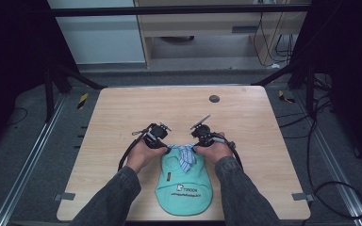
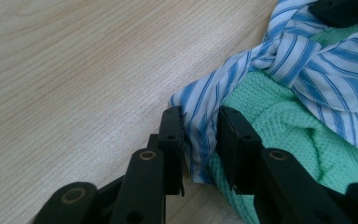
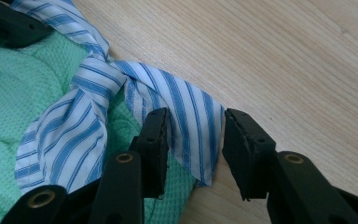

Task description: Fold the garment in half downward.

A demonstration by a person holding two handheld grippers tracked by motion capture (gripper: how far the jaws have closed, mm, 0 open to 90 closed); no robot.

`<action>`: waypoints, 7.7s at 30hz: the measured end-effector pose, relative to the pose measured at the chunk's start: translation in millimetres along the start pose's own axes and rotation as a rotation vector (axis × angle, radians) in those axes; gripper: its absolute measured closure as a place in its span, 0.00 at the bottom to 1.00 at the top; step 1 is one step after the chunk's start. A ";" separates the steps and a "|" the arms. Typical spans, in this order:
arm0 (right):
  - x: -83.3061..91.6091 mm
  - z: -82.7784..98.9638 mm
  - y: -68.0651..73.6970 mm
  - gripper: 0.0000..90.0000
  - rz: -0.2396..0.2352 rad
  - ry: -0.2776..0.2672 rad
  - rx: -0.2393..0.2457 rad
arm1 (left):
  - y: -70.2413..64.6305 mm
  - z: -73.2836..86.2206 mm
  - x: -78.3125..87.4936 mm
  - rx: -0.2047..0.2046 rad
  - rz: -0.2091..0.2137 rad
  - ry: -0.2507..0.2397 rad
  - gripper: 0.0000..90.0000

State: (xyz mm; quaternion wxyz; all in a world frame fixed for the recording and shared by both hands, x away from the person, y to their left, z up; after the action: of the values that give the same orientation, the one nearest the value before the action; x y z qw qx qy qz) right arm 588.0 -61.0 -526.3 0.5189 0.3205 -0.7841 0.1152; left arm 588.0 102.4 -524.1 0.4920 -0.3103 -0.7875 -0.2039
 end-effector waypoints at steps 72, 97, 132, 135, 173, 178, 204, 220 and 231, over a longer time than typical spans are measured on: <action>54.9 -27.4 19.5 0.91 0.032 -0.123 0.179 | 8.8 -21.6 56.3 -0.098 -0.058 -0.104 0.97; 66.2 -30.7 20.4 0.91 0.048 -0.167 0.204 | 9.8 -30.4 65.3 -0.115 -0.074 -0.126 0.96; 81.3 -39.2 12.4 0.91 0.078 -0.208 0.216 | 10.6 -54.5 81.5 -0.159 -0.113 -0.176 0.96; 82.8 -41.8 11.3 0.91 0.082 -0.211 0.211 | 12.0 -56.4 82.3 -0.157 -0.117 -0.182 0.96; 93.8 -49.2 12.9 0.91 0.106 -0.206 0.265 | 12.5 -59.1 91.1 -0.196 -0.125 -0.191 0.96; 93.0 -46.2 14.4 0.91 0.104 -0.212 0.272 | 9.5 -55.5 90.5 -0.202 -0.131 -0.197 0.96; 80.9 -37.8 15.5 0.91 0.114 -0.214 0.274 | 11.4 -50.9 82.0 -0.191 -0.131 -0.218 0.96; 76.0 -8.0 24.3 0.90 0.099 -0.239 0.279 | -13.1 -26.3 73.6 -0.244 -0.127 -0.211 0.95; 70.7 5.9 26.4 0.91 0.090 -0.236 0.277 | -17.5 -23.5 69.4 -0.250 -0.108 -0.216 0.96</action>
State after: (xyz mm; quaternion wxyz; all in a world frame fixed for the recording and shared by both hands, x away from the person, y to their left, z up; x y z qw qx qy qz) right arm 549.2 -70.8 -462.1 0.3683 0.3647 -0.8298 0.2068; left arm 568.7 95.0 -451.6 0.3503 -0.3463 -0.8199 -0.2918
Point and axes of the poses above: each handheld gripper's, and its own axes: x roughly backward along the jaws, z roughly out of its underside, y roughly to its left, the point moved 6 cm from there along -x, roughly forward along the jaws, and after that the axes turned 6 degrees about -z, right-handed, at the moved point
